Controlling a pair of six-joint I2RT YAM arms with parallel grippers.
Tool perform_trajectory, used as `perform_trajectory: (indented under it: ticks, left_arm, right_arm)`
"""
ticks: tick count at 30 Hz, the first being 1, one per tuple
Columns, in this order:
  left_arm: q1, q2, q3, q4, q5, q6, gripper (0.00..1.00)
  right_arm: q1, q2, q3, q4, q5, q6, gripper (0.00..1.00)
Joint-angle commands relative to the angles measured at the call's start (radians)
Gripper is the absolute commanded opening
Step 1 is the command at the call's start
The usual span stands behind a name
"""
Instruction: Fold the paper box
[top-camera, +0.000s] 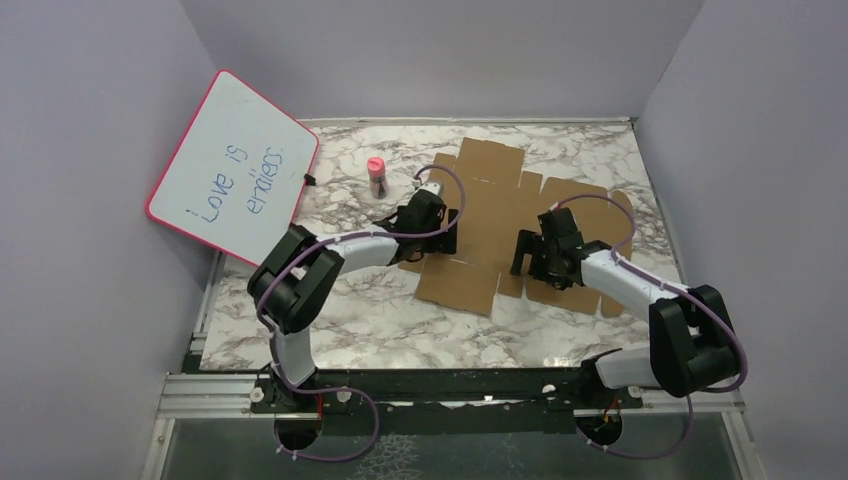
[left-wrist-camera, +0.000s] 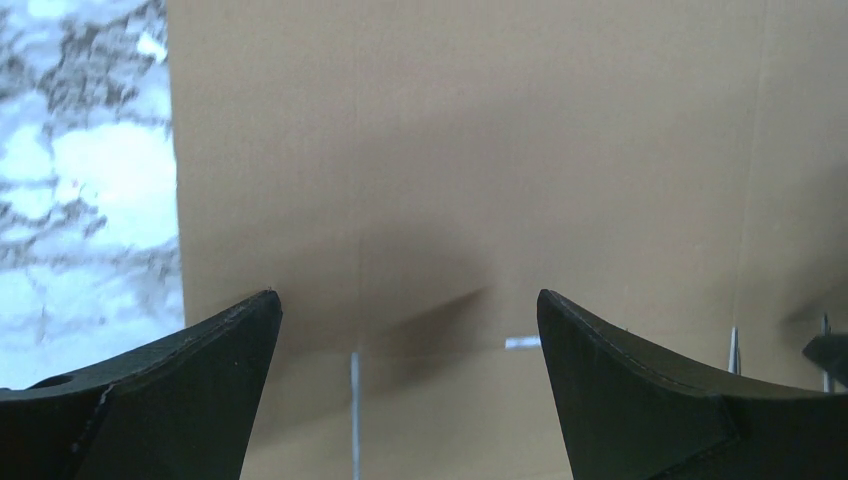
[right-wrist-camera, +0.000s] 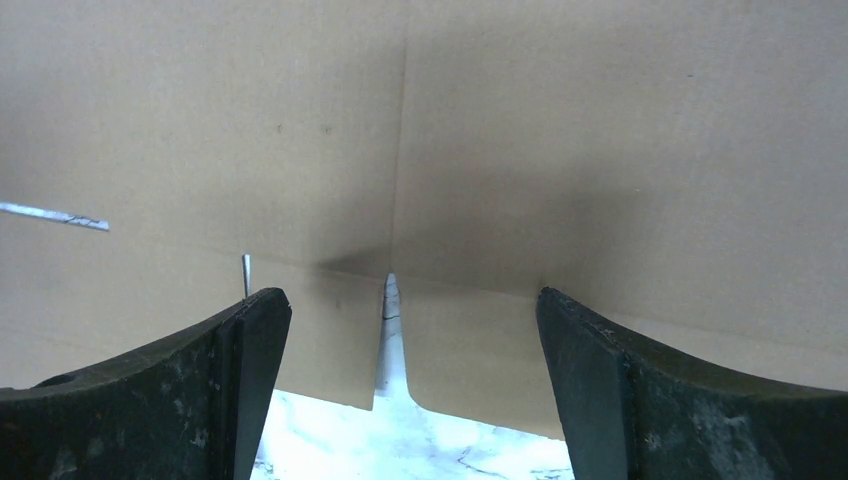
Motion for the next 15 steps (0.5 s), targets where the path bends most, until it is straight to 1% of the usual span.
perform_trajectory:
  ticks: [1, 7, 12, 15]
  left_arm:
    - [0.009, 0.089, 0.097, 0.003, -0.032, 0.041, 0.99]
    - [0.035, 0.199, 0.253, -0.047, -0.053, 0.097, 0.99]
    - [0.075, 0.307, 0.41, -0.061, -0.033, 0.148, 0.99]
    - [0.091, 0.377, 0.532, -0.082, 0.006, 0.185, 0.99]
  right_arm:
    - [-0.006, -0.006, -0.044, 0.016, -0.172, -0.026, 1.0]
    - [0.002, -0.06, -0.145, 0.132, -0.412, -0.024, 1.0]
    - [0.028, -0.068, -0.164, 0.227, -0.533, 0.016, 1.0]
    - [0.039, -0.05, -0.138, 0.29, -0.591, 0.039, 1.0]
